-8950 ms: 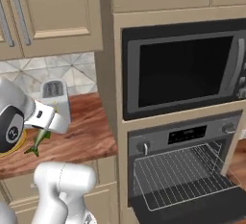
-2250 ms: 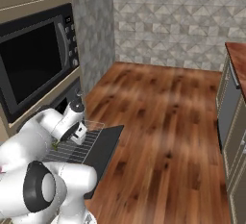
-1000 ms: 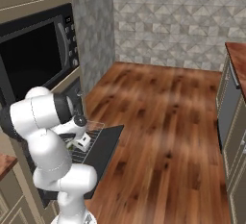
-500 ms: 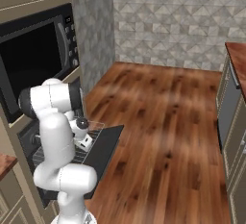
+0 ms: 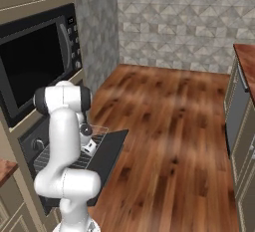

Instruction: Place the fish on the rack of the oven, and slide the rack back inside. Close the oven door.

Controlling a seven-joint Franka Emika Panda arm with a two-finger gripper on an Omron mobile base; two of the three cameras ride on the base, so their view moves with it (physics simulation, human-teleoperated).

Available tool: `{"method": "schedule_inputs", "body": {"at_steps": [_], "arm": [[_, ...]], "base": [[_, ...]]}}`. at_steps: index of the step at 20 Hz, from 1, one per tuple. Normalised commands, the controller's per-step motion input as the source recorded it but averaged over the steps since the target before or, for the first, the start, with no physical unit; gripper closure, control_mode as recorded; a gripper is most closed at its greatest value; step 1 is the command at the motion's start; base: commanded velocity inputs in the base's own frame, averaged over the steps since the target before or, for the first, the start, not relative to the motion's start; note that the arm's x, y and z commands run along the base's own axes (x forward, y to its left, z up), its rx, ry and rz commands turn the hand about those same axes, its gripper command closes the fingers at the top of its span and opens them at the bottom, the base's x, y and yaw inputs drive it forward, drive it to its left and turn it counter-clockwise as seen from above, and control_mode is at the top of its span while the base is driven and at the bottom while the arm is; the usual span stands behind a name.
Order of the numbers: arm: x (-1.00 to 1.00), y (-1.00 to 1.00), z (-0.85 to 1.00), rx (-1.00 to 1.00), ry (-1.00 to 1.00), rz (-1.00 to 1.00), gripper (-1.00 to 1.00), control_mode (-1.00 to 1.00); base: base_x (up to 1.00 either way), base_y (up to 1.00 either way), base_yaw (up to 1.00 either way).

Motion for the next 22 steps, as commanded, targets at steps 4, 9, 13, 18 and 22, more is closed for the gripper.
{"method": "schedule_inputs", "body": {"at_steps": [4,9,13,18,22], "arm": [[0.45,0.23,-0.39,0.0,-0.04,-0.01,1.0,-1.0],[0.43,0.11,-0.39,0.0,-0.04,-0.01,1.0,-1.0],[0.41,0.03,-0.39,0.0,-0.05,0.0,1.0,-1.0],[0.43,0.05,-0.33,0.0,-0.02,0.0,1.0,-1.0],[0.36,0.0,-0.27,0.0,0.0,0.0,1.0,-1.0]], "base": [[0.0,0.0,0.0],[0.0,0.0,0.0],[0.0,0.0,0.0],[0.0,0.0,0.0],[0.0,0.0,0.0]]}}
